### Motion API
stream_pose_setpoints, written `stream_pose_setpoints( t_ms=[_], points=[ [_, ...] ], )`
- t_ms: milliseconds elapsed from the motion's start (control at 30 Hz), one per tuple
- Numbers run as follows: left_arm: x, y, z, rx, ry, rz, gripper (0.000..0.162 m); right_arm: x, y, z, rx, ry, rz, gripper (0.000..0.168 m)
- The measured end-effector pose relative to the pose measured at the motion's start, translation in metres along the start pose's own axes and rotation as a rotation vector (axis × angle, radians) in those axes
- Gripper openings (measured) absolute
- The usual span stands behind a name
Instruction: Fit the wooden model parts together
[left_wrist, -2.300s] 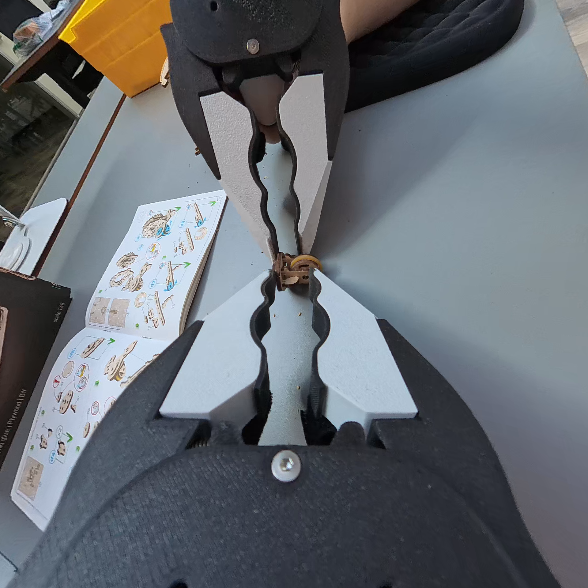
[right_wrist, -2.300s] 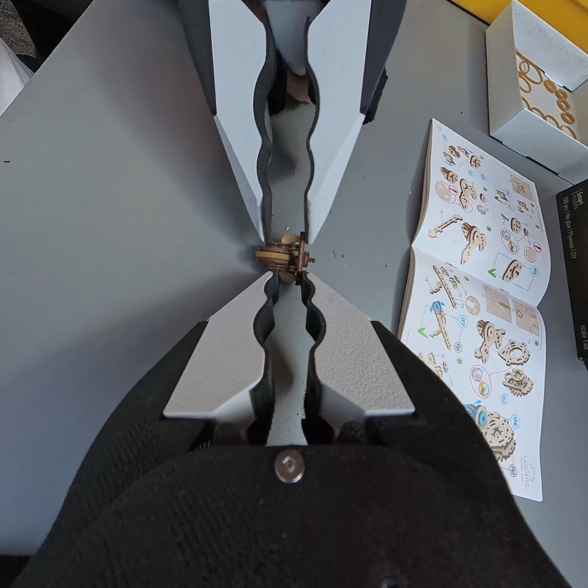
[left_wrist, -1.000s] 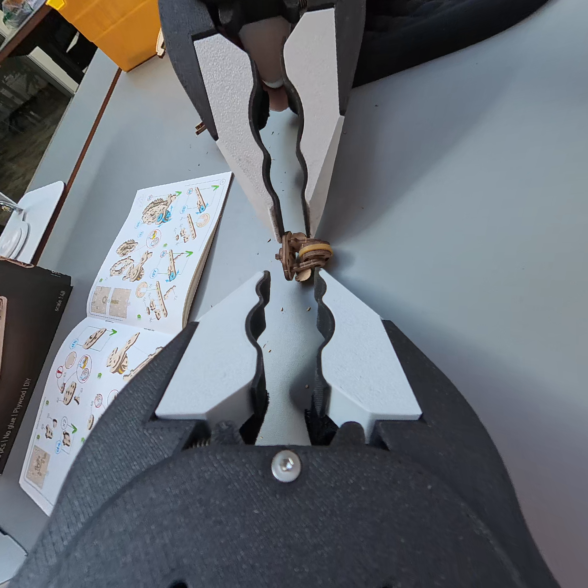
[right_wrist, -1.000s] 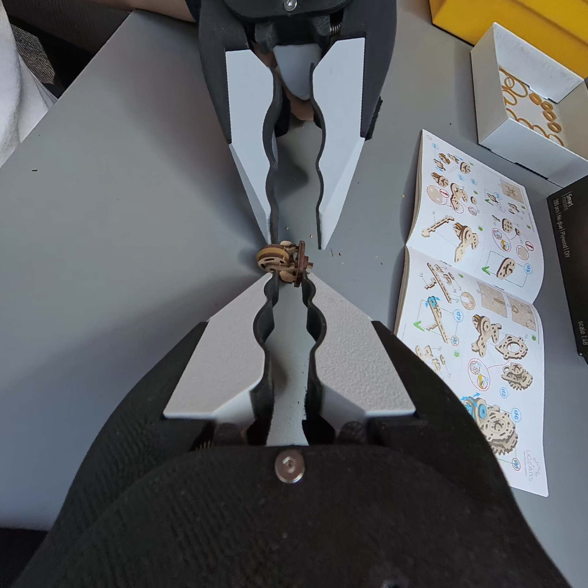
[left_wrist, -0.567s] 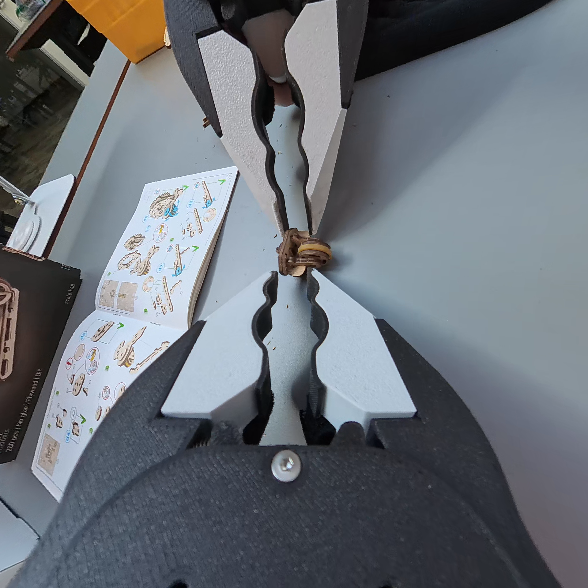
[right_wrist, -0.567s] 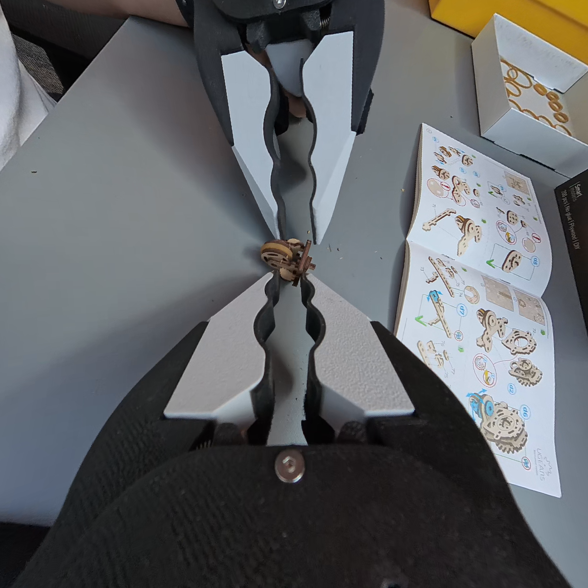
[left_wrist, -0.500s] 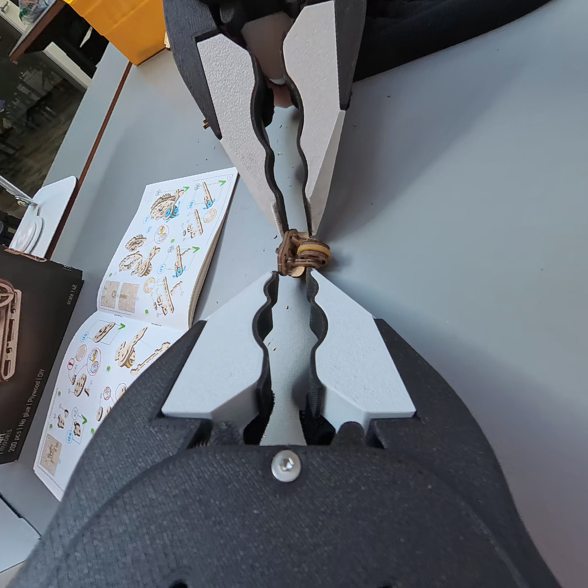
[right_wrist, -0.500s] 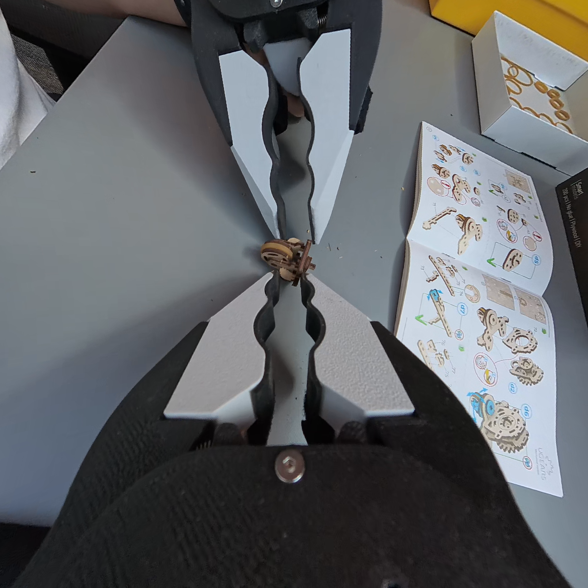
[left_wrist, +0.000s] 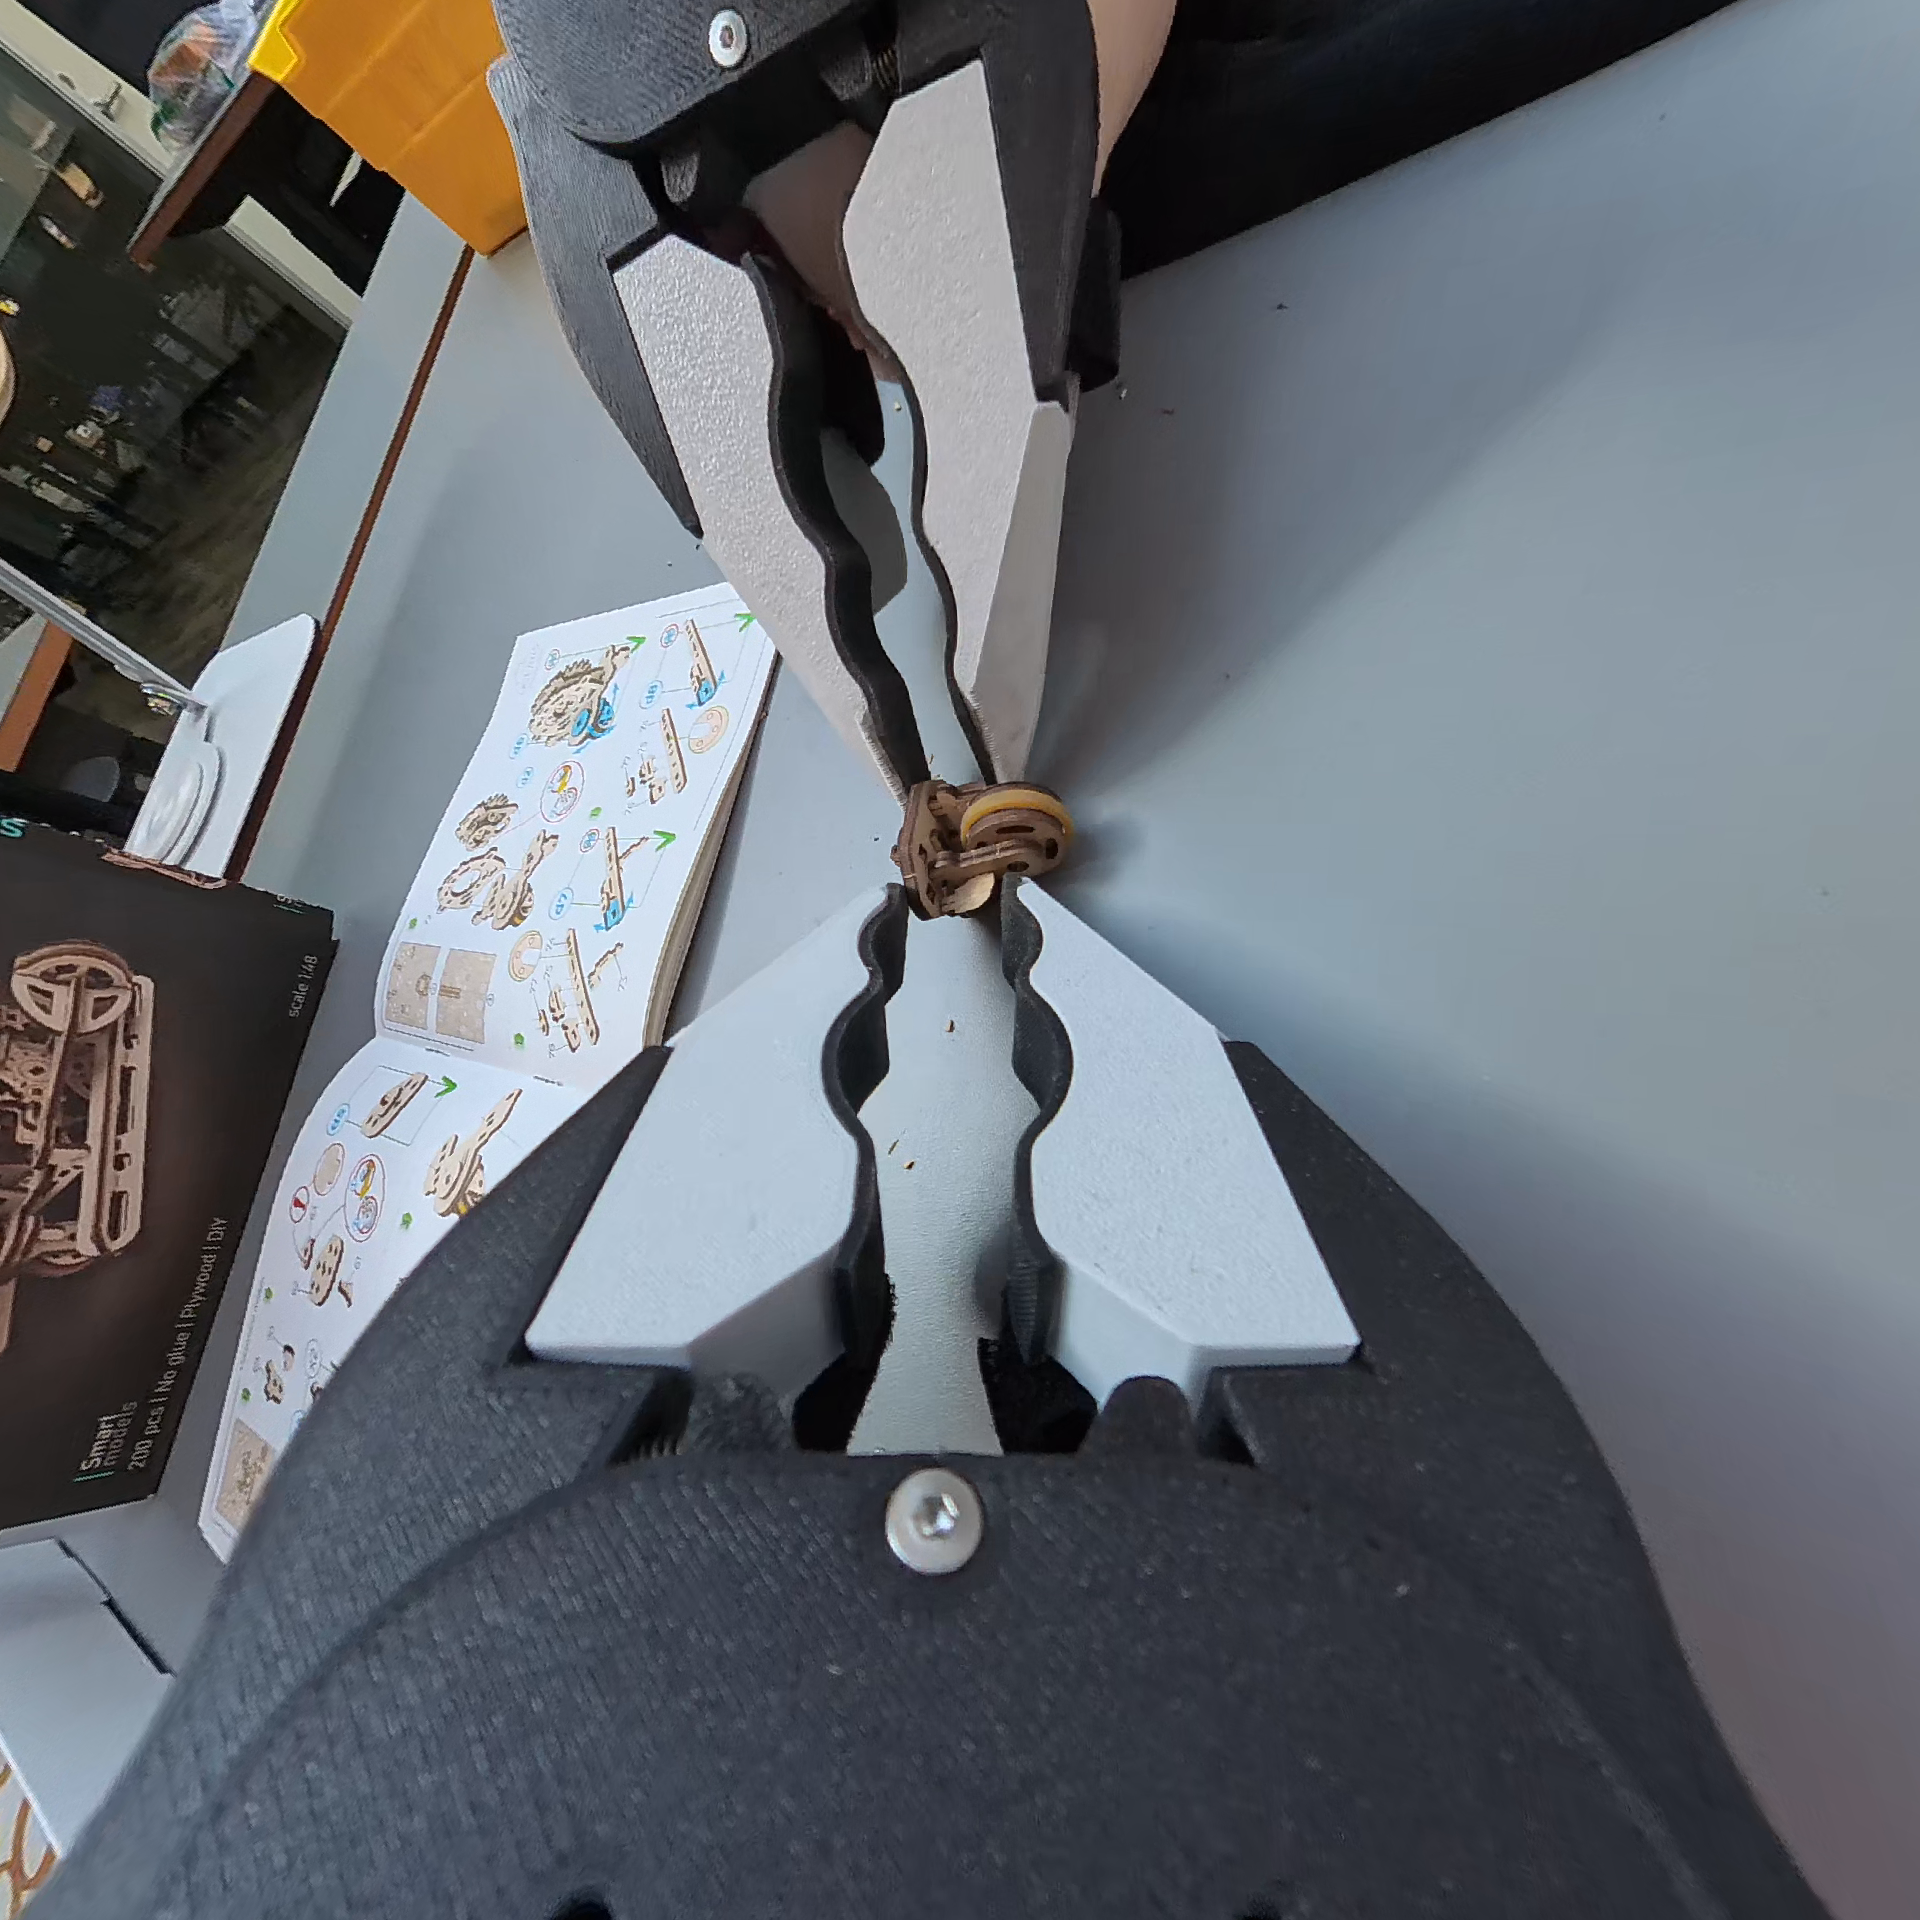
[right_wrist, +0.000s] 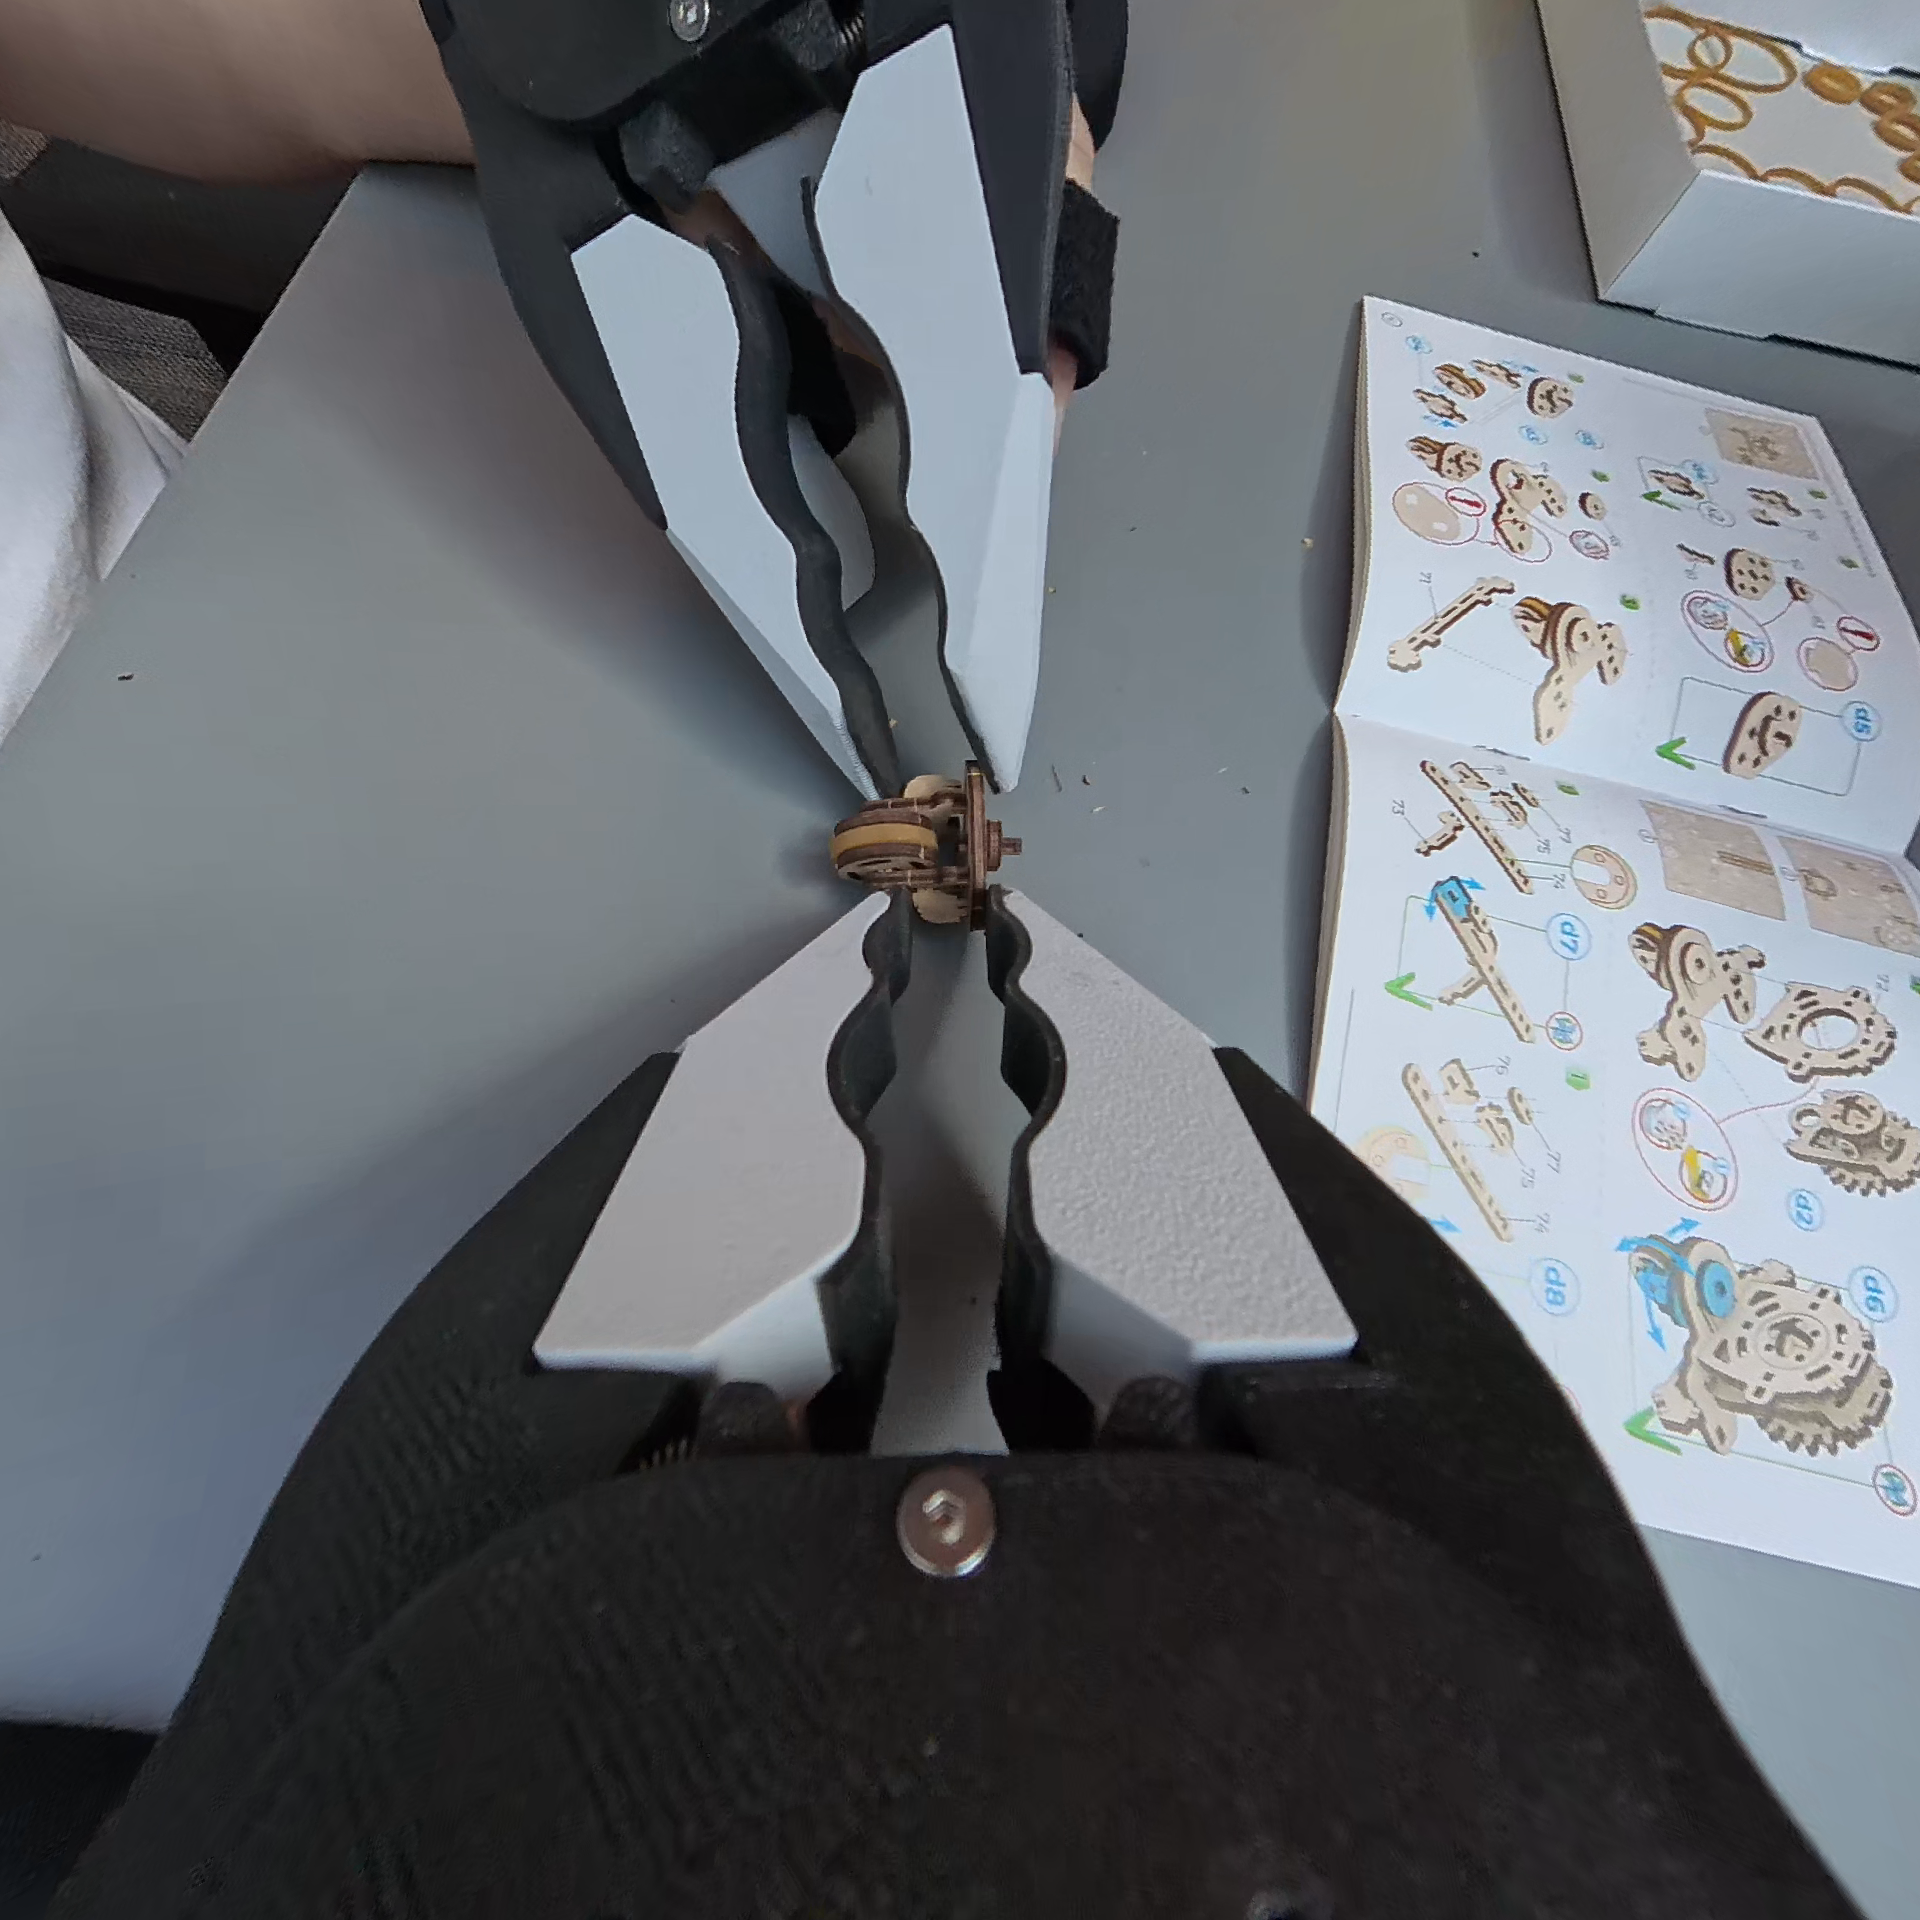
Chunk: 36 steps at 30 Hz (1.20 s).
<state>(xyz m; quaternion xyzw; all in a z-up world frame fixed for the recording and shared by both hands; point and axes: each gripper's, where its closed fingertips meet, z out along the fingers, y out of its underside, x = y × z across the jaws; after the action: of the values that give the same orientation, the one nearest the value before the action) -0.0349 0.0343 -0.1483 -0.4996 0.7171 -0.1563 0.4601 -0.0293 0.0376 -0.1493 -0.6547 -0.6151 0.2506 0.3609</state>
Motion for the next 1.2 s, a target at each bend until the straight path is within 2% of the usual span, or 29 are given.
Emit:
stream_pose_setpoints(
  t_ms=[467, 700, 867, 1000, 1200],
  points=[
    [-0.007, 0.000, 0.000, 0.000, -0.080, -0.019, 0.012, 0.003, 0.005, 0.002, -0.037, -0.008, 0.073, 0.012],
    [-0.016, 0.005, 0.002, -0.047, -0.072, -0.219, 0.008, 0.015, -0.004, -0.005, -0.006, 0.106, 0.020, 0.011],
    [-0.027, 0.001, -0.002, 0.006, -0.064, -0.363, 0.005, 0.023, -0.019, -0.014, 0.064, 0.184, -0.019, 0.011],
    [-0.035, -0.002, -0.006, 0.044, -0.088, -0.413, 0.010, 0.025, -0.024, -0.018, 0.084, 0.215, -0.043, 0.011],
    [-0.037, -0.010, -0.010, 0.107, -0.055, -0.509, 0.004, 0.026, -0.032, -0.024, 0.127, 0.254, -0.100, 0.011]
  ],
)
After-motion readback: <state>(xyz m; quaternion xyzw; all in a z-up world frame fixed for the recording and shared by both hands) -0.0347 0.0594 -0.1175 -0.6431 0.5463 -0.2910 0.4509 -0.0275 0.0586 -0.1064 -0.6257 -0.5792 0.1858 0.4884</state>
